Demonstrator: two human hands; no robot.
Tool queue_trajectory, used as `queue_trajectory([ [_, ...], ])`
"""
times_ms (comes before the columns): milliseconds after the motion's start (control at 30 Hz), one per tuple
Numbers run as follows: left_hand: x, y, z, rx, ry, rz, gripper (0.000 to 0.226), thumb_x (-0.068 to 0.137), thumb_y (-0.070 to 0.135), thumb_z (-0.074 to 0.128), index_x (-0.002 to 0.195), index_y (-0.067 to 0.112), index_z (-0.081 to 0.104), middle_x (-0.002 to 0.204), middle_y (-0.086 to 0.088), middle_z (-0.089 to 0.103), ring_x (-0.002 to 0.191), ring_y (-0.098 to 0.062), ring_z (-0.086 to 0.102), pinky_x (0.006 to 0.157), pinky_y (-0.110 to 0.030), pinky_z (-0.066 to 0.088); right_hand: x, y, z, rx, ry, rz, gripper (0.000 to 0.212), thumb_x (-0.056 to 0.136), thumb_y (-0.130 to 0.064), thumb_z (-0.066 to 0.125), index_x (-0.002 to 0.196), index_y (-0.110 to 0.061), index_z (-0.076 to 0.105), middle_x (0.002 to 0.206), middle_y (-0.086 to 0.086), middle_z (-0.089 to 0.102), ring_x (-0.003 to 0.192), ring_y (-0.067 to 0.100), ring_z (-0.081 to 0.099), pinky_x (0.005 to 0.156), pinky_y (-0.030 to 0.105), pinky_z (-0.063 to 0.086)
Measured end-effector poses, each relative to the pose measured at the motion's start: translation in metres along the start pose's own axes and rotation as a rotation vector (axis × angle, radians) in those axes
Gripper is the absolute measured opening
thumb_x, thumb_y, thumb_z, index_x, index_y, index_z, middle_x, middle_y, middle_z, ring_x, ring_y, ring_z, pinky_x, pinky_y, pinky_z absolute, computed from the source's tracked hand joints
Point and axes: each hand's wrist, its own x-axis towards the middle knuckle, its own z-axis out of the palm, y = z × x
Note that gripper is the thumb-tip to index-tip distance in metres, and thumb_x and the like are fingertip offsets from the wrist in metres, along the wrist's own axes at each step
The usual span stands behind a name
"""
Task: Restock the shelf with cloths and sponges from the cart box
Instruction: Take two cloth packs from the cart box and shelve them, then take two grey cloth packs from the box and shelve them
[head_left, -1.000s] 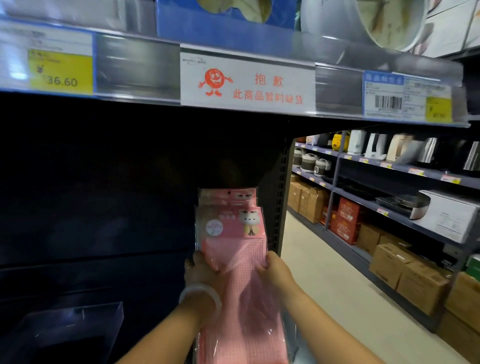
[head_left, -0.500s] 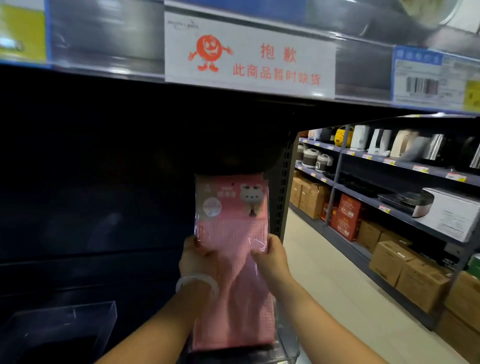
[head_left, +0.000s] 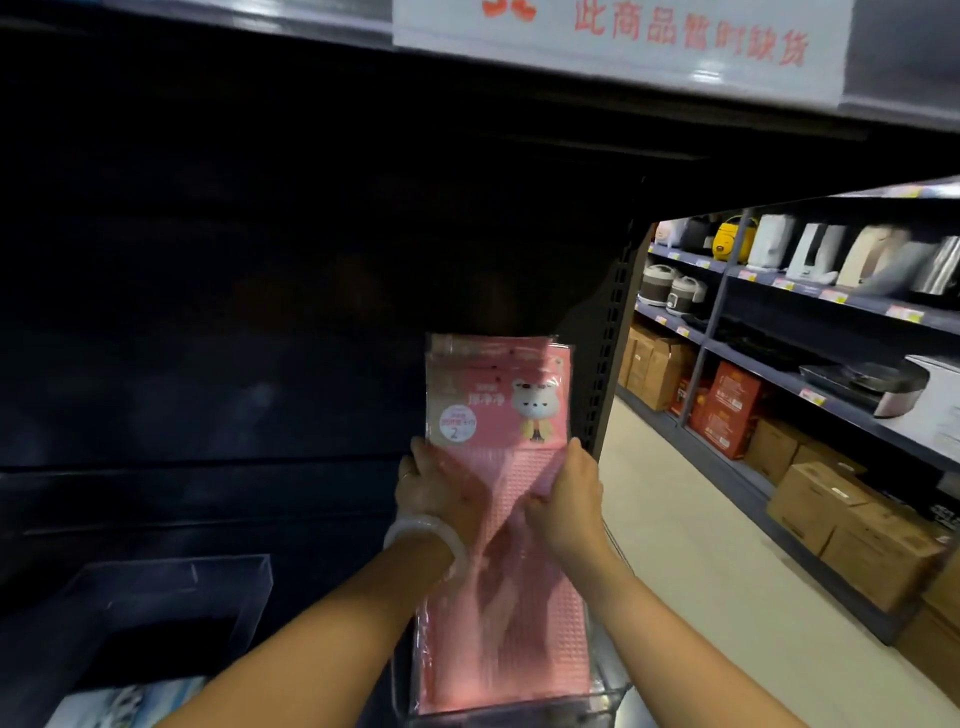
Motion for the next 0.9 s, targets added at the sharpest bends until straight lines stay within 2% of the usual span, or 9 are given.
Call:
queue_trajectory([
  [100,-0.004,-0.001,-0.019,0.127,-0.024,0.132,0.075,0.085,0.028,0.061,0.147,0.010,0.024,0.152,-0.014,0.022,0.140,-0.029,0.026,0.115,-0.036,0.024,-0.005,-0.013,-0.004,-0.143,-0.025,-0.123,0.062,0.079,-0.008,0.063,0.136,-0.006,0.039,0.134,0.010,0.042,0.128,0.030,0.040,0.105,0.037,0.037],
  [167,-0.010,-0.006,-0.038,0.248,-0.101,0.197,0.079,0.086,0.030,0.060,0.150,0.011,0.016,0.156,-0.014,0.012,0.145,-0.029,0.014,0.119,-0.037,0.017,-0.015,-0.028,-0.006,-0.220,-0.048,-0.215,0.061,0.081,-0.016,0.065,0.138,-0.011,0.041,0.134,0.006,0.045,0.127,0.027,0.044,0.103,0.034,0.042],
  [267,-0.019,-0.017,-0.072,0.455,-0.171,0.237,0.079,0.091,0.037,0.052,0.151,0.014,0.007,0.158,-0.013,0.001,0.147,-0.030,0.001,0.120,-0.042,0.011,-0.037,-0.059,-0.004,-0.436,-0.142,-0.331,0.066,0.089,-0.021,0.059,0.145,-0.010,0.028,0.153,0.011,0.024,0.143,0.030,0.020,0.117,0.037,0.021],
  [367,-0.026,-0.042,-0.111,0.678,-0.165,0.268,0.084,0.090,0.035,0.056,0.151,0.012,0.003,0.158,-0.015,0.001,0.147,-0.031,0.001,0.119,-0.045,0.010,-0.064,-0.103,0.012,-0.486,-0.276,-0.418,0.061,0.089,-0.021,0.058,0.142,-0.012,0.030,0.153,0.014,0.022,0.142,0.032,0.018,0.114,0.041,0.024],
  [467,-0.038,-0.079,-0.162,0.718,-0.096,0.201,0.087,0.089,0.035,0.058,0.151,0.013,0.002,0.158,-0.014,0.006,0.147,-0.030,0.005,0.118,-0.043,0.014,-0.100,-0.159,0.039,-0.582,-0.356,-0.521,0.067,0.091,-0.027,0.058,0.147,-0.013,0.023,0.156,0.013,0.014,0.145,0.031,0.010,0.116,0.041,0.018],
  [567,-0.057,-0.130,-0.227,0.752,-0.014,0.126,0.089,0.088,0.036,0.059,0.151,0.012,0.001,0.158,-0.013,0.006,0.147,-0.031,0.005,0.118,-0.043,0.016,-0.148,-0.220,0.074,-0.584,-0.396,-0.597,0.069,0.090,-0.025,0.059,0.147,-0.014,0.022,0.158,0.010,0.008,0.147,0.030,0.004,0.115,0.043,0.018],
  [633,-0.074,-0.172,-0.273,0.749,0.042,0.068,0.085,0.088,0.034,0.059,0.150,0.010,0.006,0.157,-0.015,0.010,0.146,-0.031,0.007,0.118,-0.044,0.016,-0.186,-0.257,0.099,-0.579,-0.411,-0.675,0.066,0.089,-0.025,0.060,0.145,-0.012,0.026,0.156,0.012,0.012,0.146,0.031,0.007,0.114,0.045,0.022],
  [767,-0.112,-0.270,-0.362,0.777,0.208,-0.004,0.063,0.086,0.030,0.058,0.139,0.010,0.031,0.146,-0.014,0.032,0.138,-0.031,0.026,0.110,-0.044,0.027,-0.271,-0.328,0.147,-0.499,-0.441,-0.838,0.055,0.090,-0.025,0.059,0.137,-0.011,0.036,0.148,0.013,0.028,0.140,0.033,0.021,0.108,0.045,0.031],
  [900,-0.156,-0.367,-0.439,0.820,0.196,-0.187,0.067,0.082,0.034,0.064,0.137,0.012,0.034,0.144,-0.013,0.035,0.136,-0.032,0.030,0.108,-0.043,0.033,-0.355,-0.390,0.204,-0.462,-0.547,-0.966,0.052,0.088,-0.024,0.059,0.133,-0.008,0.037,0.142,0.017,0.033,0.136,0.036,0.026,0.107,0.045,0.031],
])
